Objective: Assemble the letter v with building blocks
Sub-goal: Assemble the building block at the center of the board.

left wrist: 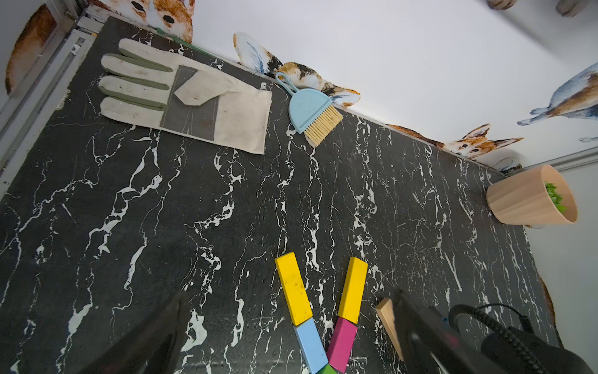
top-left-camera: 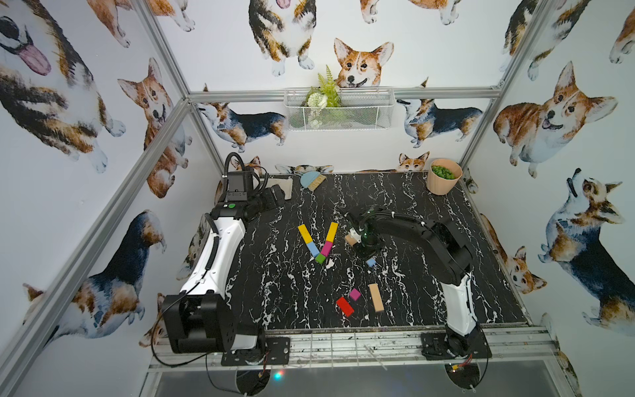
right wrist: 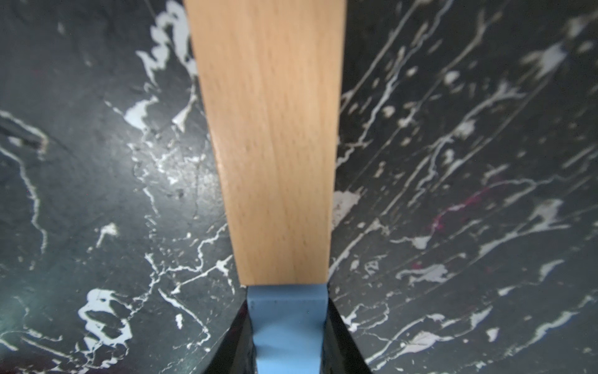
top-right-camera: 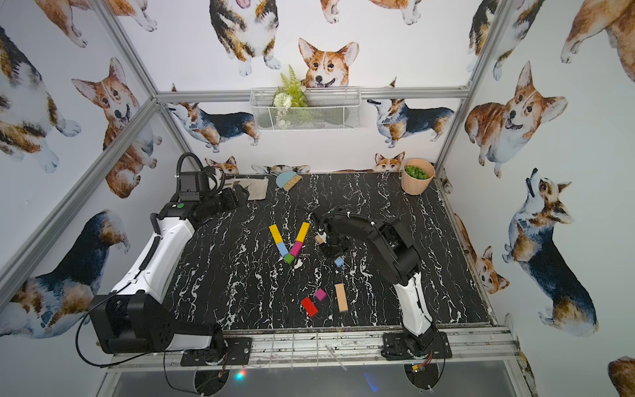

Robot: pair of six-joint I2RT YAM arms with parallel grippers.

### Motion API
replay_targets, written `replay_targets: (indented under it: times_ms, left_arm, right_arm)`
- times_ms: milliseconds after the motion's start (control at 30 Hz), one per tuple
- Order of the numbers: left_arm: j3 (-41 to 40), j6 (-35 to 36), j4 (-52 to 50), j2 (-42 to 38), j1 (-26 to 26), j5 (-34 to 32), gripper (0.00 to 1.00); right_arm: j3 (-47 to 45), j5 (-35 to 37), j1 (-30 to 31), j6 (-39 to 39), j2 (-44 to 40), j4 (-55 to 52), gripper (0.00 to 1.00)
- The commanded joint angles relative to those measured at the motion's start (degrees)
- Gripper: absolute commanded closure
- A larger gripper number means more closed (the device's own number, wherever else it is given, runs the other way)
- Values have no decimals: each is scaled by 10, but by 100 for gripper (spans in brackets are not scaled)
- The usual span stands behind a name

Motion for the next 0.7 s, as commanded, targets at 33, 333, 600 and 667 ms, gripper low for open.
replay_targets:
  times_ms: [33, 333, 600, 667]
  left_arm:
    - [2, 2, 7, 1, 0, 0, 0]
    - [1, 2, 7, 4, 0, 2, 0]
    - [1, 2, 7, 5, 1, 2, 0]
    - [1, 2, 6, 5, 0, 3, 0]
  right_arm:
    - [6, 7, -1, -10, 12, 22, 73]
    - [19, 5, -1, -13, 22, 21, 72]
    - [17, -3, -1, -10, 20, 21, 64]
    - [16, -5, -1, -8, 17, 22, 62]
